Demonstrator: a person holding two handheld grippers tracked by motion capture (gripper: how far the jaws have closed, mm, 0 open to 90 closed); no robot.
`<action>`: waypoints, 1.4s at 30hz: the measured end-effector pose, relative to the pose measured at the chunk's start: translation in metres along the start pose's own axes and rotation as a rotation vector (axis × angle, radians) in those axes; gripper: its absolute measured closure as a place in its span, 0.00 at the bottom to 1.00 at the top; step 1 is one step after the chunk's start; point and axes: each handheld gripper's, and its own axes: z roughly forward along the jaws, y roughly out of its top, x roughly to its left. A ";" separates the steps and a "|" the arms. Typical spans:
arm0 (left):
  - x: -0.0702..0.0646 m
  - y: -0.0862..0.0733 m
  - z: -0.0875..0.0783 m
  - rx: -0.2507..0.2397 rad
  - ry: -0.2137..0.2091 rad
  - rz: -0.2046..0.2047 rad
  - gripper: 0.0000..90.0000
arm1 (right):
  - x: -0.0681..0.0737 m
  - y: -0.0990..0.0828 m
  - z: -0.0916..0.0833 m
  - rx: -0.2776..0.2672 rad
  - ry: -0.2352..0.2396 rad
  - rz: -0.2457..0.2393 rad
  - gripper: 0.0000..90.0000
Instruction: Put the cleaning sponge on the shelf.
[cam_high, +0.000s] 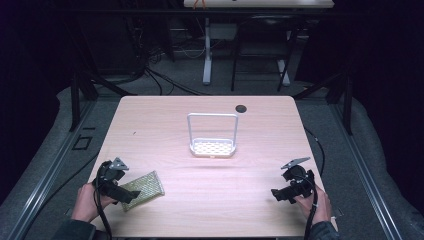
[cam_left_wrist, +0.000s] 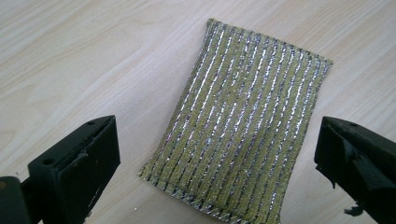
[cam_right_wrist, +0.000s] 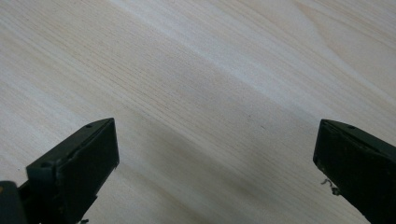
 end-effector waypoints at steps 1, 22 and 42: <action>0.000 0.000 0.000 0.000 0.000 0.000 0.00 | 0.000 0.000 0.000 0.000 0.000 0.000 0.00; 0.001 0.008 0.011 0.071 -0.024 0.083 0.00 | 0.001 0.001 0.000 0.003 0.022 -0.014 0.00; -0.013 0.007 0.030 0.168 -0.015 0.169 0.18 | 0.002 0.001 0.002 0.025 0.033 -0.020 0.00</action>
